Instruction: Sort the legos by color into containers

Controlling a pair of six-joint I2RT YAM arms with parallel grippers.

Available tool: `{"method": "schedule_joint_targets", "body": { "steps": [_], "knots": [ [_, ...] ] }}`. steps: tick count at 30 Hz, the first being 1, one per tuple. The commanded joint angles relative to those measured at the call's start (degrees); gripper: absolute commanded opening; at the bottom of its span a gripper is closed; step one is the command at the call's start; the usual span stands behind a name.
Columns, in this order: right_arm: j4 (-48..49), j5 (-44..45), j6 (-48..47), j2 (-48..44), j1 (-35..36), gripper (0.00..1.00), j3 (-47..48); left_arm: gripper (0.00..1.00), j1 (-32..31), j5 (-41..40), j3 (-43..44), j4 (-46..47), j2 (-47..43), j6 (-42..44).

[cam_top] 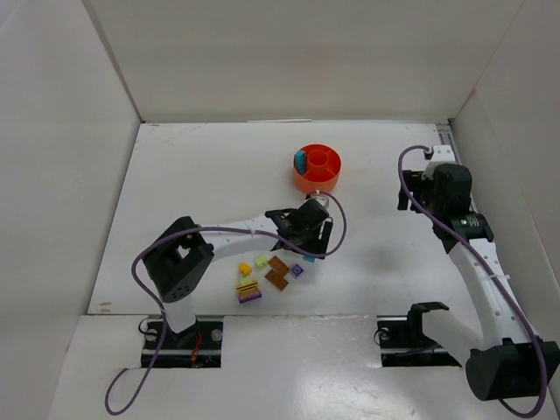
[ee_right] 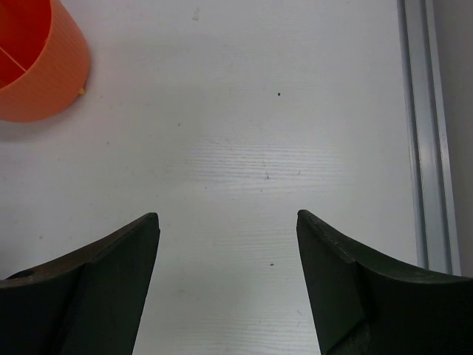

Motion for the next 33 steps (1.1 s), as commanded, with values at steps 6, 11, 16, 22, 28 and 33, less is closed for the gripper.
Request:
{"method": "schedule_joint_targets", "body": {
  "steps": [6, 11, 16, 22, 28, 33],
  "knots": [
    [0.3, 2.0, 0.1, -1.0, -0.9, 0.80, 0.2, 0.57, -1.1, -4.9, 3.7, -2.0, 4.7, -2.4],
    [0.3, 2.0, 0.1, -1.0, -0.9, 0.80, -0.3, 0.44, -1.1, -7.1, 4.3, -2.6, 5.2, -3.0],
    [0.8, 2.0, 0.1, -1.0, -0.9, 0.80, -0.3, 0.21, -1.1, -8.6, 6.2, -3.2, 5.2, -3.0],
    [0.8, 2.7, 0.1, -0.4, -0.9, 0.81, -0.3, 0.18, 0.9, -11.3, 8.3, -3.7, -2.0, -0.3],
    [1.3, 1.4, -2.7, -0.4, -1.4, 0.81, 0.3, 0.15, 11.7, -9.5, 10.4, 4.8, -9.0, 4.9],
    [1.8, 0.9, -4.2, 0.6, -1.4, 0.81, 1.5, 0.13, 19.1, -5.3, 15.7, 8.9, -5.3, 8.5]
  ]
}}
